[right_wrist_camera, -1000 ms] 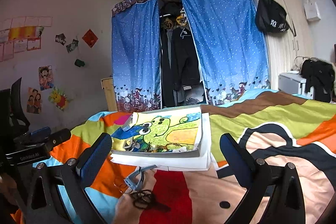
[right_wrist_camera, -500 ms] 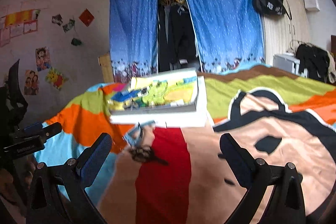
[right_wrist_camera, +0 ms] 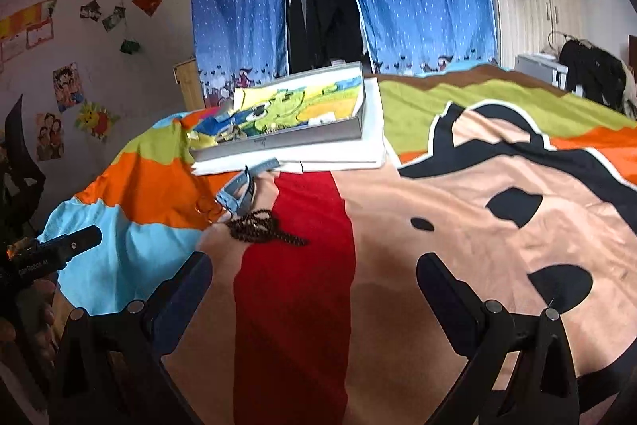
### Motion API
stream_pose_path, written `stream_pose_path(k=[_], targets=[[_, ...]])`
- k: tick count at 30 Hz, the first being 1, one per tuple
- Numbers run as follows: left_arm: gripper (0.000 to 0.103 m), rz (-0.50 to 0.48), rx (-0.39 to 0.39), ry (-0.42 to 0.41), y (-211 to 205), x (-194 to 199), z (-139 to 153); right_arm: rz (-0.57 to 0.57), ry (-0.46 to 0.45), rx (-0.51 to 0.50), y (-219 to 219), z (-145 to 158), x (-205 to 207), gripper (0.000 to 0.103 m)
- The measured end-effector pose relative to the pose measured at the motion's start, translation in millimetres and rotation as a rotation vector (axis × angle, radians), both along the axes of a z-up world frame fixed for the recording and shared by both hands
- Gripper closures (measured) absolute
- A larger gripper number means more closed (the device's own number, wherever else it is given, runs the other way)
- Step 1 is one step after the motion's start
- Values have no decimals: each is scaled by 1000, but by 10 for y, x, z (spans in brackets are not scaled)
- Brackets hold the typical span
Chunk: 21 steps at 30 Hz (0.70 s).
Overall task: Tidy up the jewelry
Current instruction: 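Open both tools and withdraw them from the tray toward the remaining jewelry, then grasp a black bead strand with the right tool while the left tool grasps the gold hoop rings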
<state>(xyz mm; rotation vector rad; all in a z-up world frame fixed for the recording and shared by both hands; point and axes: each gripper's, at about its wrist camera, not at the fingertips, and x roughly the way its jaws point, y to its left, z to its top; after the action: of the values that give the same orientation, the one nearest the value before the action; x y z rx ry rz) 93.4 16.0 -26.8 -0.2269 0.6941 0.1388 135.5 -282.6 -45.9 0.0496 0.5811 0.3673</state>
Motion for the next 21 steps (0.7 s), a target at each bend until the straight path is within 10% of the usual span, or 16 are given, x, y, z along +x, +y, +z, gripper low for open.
stream_pose_path(k=[21], targets=[[2,-56,21,133,-40,494,-310,148,94,-36,71,-283,693,0]])
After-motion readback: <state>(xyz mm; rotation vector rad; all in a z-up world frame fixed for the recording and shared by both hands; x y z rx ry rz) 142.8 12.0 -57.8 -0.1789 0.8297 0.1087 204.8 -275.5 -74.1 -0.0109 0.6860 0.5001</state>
